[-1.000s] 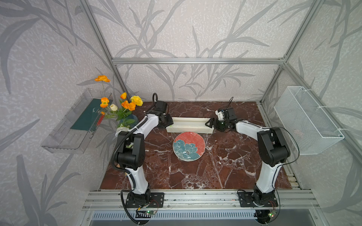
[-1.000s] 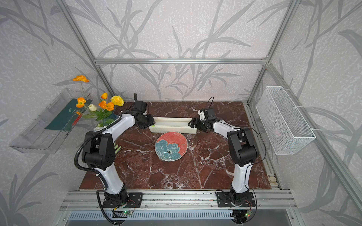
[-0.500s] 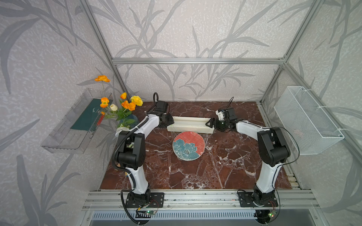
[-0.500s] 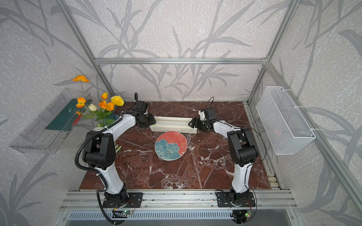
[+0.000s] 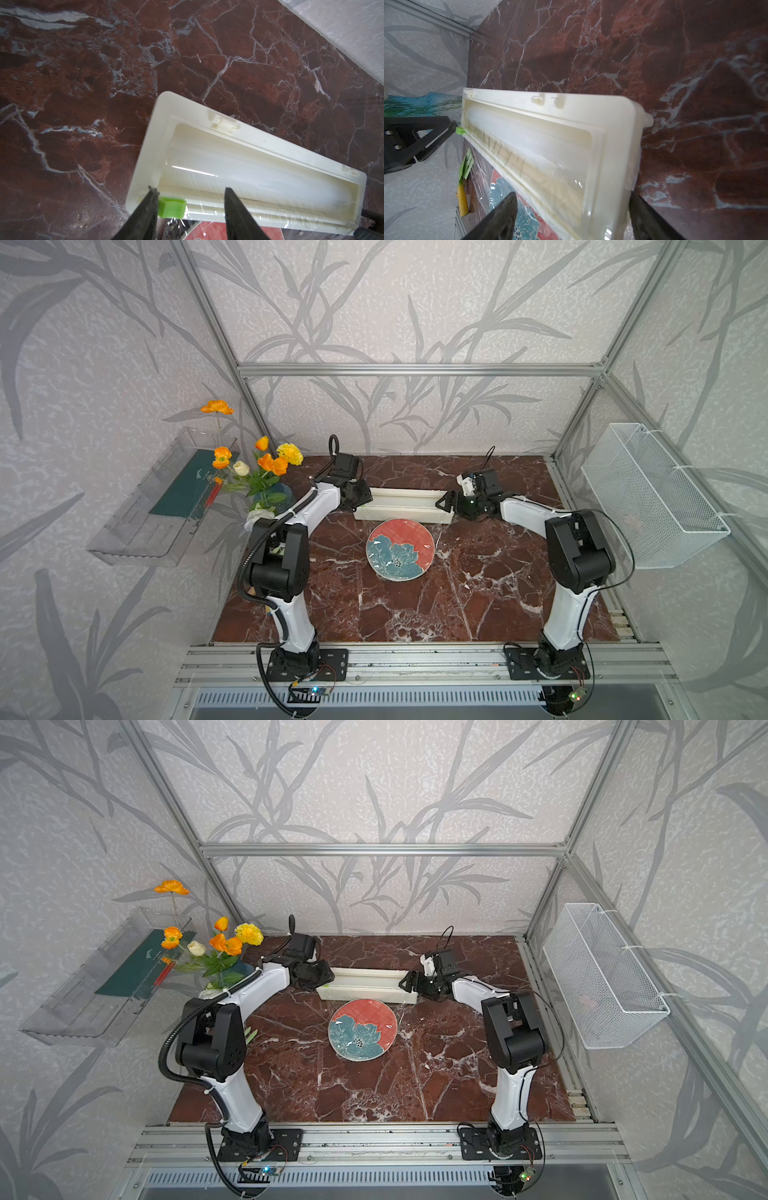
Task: Wrap the plate with plastic wrap
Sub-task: Tear off the plastic wrap from the plastic wrap cutting box.
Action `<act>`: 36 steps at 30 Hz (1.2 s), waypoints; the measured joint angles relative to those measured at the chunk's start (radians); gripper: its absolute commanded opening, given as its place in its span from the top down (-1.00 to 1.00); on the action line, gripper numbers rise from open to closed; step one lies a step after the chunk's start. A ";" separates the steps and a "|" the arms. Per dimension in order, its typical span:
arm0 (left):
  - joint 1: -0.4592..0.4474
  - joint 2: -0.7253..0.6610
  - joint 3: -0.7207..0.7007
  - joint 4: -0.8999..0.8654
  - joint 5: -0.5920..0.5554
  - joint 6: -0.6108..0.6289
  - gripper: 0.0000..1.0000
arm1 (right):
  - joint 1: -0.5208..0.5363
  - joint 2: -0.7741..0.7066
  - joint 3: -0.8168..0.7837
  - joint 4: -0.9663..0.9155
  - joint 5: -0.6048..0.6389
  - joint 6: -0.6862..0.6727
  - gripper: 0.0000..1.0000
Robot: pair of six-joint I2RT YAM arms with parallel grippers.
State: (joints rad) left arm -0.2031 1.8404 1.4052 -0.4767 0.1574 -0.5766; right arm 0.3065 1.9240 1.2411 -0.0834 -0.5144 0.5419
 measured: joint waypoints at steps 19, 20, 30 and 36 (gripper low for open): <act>-0.009 -0.005 -0.031 0.055 -0.018 0.003 -0.11 | 0.000 0.014 0.000 0.000 -0.004 0.004 -0.65; -0.010 -0.005 -0.034 0.047 -0.026 0.006 -0.11 | 0.000 0.014 0.000 0.000 -0.004 0.004 -0.65; -0.016 -0.018 -0.053 0.055 -0.015 -0.008 -0.11 | 0.000 0.014 0.000 0.000 -0.004 0.006 -0.65; -0.034 -0.032 -0.088 0.106 -0.011 -0.041 -0.10 | 0.003 0.016 0.000 0.000 -0.002 0.010 -0.65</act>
State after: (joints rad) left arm -0.2375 1.8084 1.3174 -0.3706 0.1463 -0.6174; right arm 0.3092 1.9404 1.2411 -0.0830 -0.5167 0.5518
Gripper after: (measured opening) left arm 0.552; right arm 0.824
